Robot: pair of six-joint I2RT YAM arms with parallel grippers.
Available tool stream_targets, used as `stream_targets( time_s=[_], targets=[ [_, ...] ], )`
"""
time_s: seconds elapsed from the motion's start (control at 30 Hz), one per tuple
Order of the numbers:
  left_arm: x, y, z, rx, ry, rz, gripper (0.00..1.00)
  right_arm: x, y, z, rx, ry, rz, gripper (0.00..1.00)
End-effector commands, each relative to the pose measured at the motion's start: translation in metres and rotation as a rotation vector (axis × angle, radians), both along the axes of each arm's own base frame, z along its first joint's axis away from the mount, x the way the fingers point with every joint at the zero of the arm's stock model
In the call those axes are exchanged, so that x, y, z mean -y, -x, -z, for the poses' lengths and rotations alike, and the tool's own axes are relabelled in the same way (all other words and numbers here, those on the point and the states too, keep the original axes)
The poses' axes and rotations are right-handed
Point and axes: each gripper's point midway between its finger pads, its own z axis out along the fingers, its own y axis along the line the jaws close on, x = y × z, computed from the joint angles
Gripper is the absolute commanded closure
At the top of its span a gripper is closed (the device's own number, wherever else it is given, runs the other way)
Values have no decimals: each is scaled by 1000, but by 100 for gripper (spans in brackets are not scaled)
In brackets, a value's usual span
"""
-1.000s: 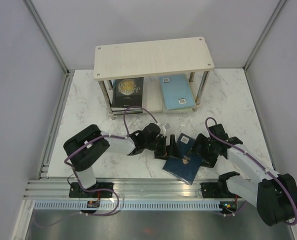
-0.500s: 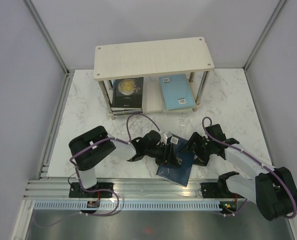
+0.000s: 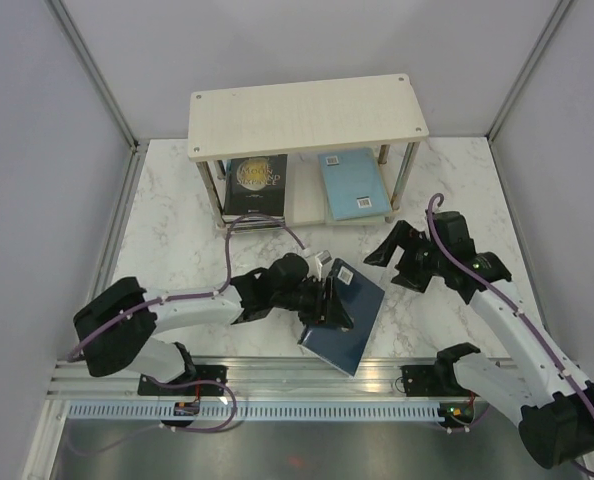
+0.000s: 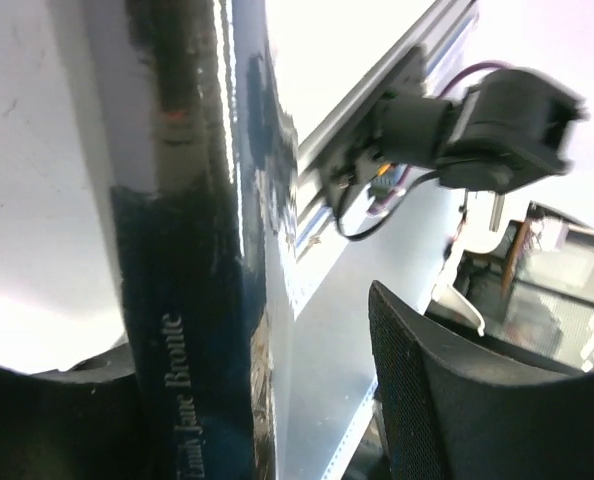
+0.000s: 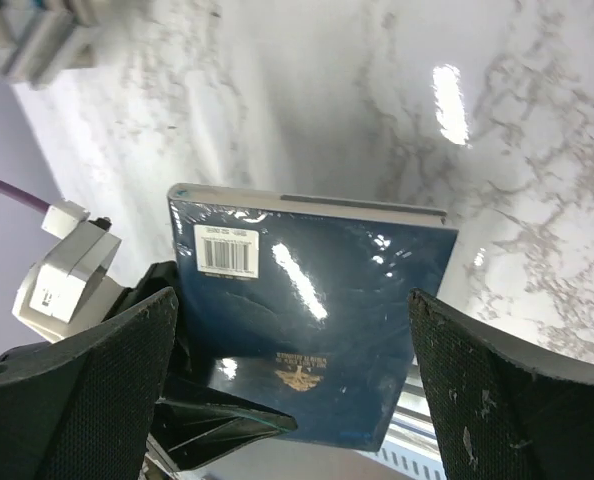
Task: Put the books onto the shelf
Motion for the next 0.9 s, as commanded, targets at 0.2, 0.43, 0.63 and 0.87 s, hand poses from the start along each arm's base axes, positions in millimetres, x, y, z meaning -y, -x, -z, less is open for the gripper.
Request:
stream_targets(
  time_s=[0.2,0.43,0.63,0.87],
  targets=[
    [14,-34,-138,203,253,-94,98,-9,13,-51,59,-100,-22,2],
    [-26,-73,-205,233,375,-279,98,-26,19,-104,145,-268,-47,2],
    [-47,-96,-235,276,436,-348,98,-31,24,-119,172,-345,-47,2],
    [-51,-105,-240,261,459,-378,98,-34,36,-103,123,-409,-36,2]
  ],
)
